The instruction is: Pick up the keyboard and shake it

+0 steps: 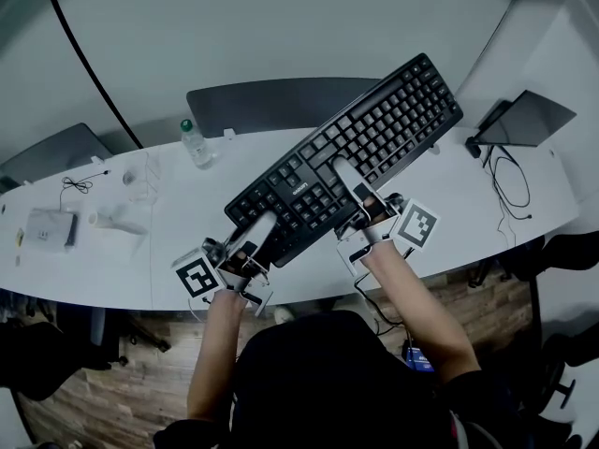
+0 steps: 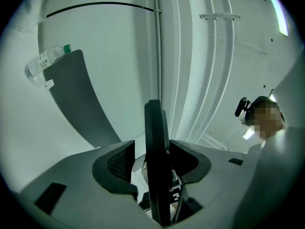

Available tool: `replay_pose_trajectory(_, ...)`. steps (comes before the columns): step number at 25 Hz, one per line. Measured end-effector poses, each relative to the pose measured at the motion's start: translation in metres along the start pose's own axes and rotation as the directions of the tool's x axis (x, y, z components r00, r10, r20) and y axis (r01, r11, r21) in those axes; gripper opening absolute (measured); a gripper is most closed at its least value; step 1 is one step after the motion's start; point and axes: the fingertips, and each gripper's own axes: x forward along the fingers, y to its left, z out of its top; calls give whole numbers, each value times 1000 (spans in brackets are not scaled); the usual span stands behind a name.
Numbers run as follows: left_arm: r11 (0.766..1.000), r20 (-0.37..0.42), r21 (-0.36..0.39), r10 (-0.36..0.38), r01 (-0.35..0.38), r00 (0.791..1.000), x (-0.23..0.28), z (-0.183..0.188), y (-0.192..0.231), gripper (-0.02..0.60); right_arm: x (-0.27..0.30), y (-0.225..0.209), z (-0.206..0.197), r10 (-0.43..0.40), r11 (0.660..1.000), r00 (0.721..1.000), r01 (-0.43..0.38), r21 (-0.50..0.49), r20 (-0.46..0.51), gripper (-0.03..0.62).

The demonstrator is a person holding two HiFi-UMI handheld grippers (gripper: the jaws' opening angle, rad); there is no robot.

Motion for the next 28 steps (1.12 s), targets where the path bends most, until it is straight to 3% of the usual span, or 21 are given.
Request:
replay_pose_trajectory(9,991,-64,136,24,-15,998,-4,22,0,313,-1,-8,0,-27,999,998,25,-43,-48,80)
replay_pose_trajectory(15,958,-199,280,116,-57,973,-1,31,3,321,0,-4,-9,-21,997,994,13,-74,-110,80)
replay_pose_trajectory(18,931,-293,361,165,-51,942,5,28,-2,327,-4,3,-15,-8,995,989,-7,-101,-148,80)
replay_pose_trajectory(21,910,-403,415,193,-10,894,14,20,-5,333,-3,8,-22,1,993,983,-23,-119,-182,80)
replay_pose_trajectory(28,915,-610,386,156,120,777,15,-6,0,336,7,8,-47,15,989,966,-52,-137,-258,80)
